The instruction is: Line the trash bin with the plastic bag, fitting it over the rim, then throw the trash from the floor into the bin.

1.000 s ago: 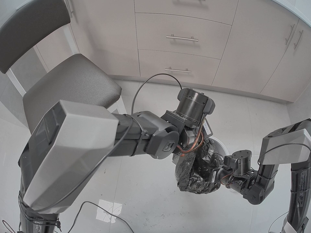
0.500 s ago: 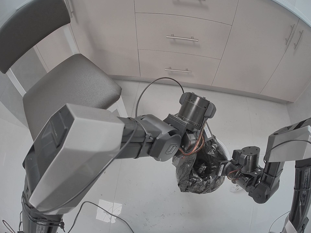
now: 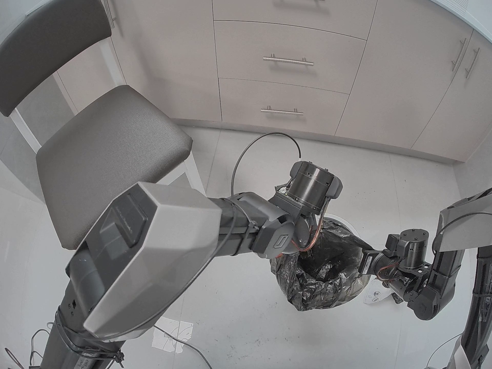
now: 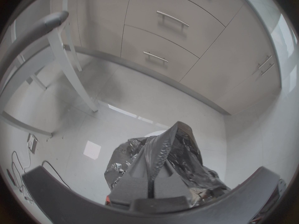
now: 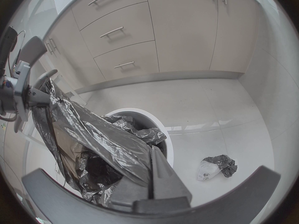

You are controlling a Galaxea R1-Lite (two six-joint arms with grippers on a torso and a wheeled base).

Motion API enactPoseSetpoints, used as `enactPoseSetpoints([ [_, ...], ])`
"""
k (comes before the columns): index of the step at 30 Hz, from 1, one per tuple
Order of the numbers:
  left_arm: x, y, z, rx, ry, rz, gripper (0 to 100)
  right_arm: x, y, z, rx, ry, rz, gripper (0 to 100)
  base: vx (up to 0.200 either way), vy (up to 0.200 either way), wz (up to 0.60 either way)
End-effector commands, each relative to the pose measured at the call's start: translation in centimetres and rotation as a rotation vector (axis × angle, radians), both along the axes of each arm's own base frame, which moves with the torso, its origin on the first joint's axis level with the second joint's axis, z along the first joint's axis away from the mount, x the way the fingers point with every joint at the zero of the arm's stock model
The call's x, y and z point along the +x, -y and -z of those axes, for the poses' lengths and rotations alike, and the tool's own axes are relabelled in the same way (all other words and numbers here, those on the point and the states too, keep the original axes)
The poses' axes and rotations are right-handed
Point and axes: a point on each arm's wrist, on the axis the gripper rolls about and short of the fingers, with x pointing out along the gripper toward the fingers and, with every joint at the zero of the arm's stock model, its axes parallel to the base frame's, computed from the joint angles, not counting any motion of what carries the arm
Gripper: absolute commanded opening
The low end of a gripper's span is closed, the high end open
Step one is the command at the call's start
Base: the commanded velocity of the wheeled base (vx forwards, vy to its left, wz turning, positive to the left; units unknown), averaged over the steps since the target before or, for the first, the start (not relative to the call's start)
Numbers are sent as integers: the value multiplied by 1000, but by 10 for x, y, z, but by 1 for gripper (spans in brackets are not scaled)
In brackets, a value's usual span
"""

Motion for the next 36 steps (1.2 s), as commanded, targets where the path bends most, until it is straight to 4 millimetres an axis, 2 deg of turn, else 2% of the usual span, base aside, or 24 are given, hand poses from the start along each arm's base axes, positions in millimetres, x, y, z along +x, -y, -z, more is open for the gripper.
enactPoseSetpoints([
  [1, 7, 12, 24, 59, 20, 3, 0, 4, 2, -7, 13, 43, 14, 0, 0, 0, 0],
  [6, -1, 21, 37, 113, 15, 53, 0, 19, 0, -8, 13, 87, 46, 0, 0, 0, 0],
  [12, -1, 22, 45, 136, 4, 62, 0, 29, 0, -5, 15, 104, 55, 0, 0, 0, 0],
  [20, 6, 16, 56, 157, -17, 44, 0, 48, 7, 8, 9, 113, 89, 0, 0, 0, 0],
  [26, 6, 14, 73, 212, -56, 48, 0, 65, 13, 11, -7, 148, 109, 0, 0, 0, 0],
  [36, 13, 3, 100, 295, -128, 36, 0, 84, 19, 2, -54, 208, 118, 0, 0, 0, 0],
])
